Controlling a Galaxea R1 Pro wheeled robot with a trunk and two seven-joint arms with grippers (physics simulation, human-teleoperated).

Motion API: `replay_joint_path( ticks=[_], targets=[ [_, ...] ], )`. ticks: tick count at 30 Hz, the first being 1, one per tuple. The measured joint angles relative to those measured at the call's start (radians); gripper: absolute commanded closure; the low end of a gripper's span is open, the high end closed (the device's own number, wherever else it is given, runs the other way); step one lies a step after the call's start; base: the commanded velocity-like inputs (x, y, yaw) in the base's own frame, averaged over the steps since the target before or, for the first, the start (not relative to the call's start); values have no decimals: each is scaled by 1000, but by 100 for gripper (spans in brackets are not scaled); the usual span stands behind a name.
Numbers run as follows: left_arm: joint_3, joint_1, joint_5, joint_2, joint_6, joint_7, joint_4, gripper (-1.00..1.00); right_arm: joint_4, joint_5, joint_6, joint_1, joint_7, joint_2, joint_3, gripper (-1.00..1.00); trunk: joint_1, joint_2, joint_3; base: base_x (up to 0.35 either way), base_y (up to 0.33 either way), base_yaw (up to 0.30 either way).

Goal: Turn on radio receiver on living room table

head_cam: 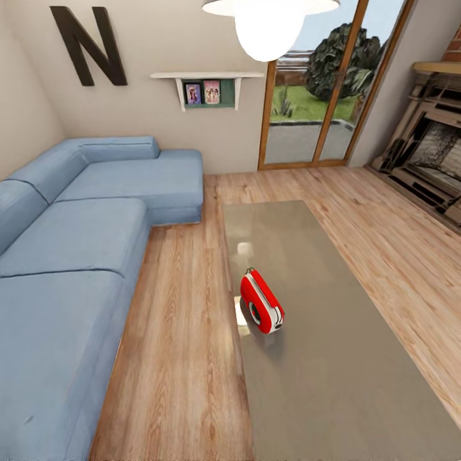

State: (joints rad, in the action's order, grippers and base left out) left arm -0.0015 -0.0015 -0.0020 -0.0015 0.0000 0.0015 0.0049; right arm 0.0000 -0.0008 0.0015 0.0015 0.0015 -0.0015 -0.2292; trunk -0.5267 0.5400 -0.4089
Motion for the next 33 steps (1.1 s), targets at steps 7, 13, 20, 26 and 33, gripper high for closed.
replay_joint_path(
  ticks=[7, 13, 20, 26, 33],
  targets=[
    [0, 0, 0, 0, 0, 0, 0, -100, 0, 1, 0, 0, 0, 0, 0, -100, 0, 0, -11, 0, 0, 0],
    [0, 0, 0, 0, 0, 0, 0, -100, 0, 0, 0, 0, 0, 0, 0, -100, 0, 0, -21, 0, 0, 0],
    [0, 0, 0, 0, 0, 0, 0, -100, 0, 0, 0, 0, 0, 0, 0, -100, 0, 0, -32, 0, 0, 0],
    [0, 0, 0, 0, 0, 0, 0, -100, 0, 1, 0, 0, 0, 0, -1, -100, 0, 0, -42, 0, 0, 0],
    [0, 0, 0, 0, 0, 0, 0, -100, 0, 1, 0, 0, 0, 0, -1, -100, 0, 0, -54, 0, 0, 0]
  ],
)
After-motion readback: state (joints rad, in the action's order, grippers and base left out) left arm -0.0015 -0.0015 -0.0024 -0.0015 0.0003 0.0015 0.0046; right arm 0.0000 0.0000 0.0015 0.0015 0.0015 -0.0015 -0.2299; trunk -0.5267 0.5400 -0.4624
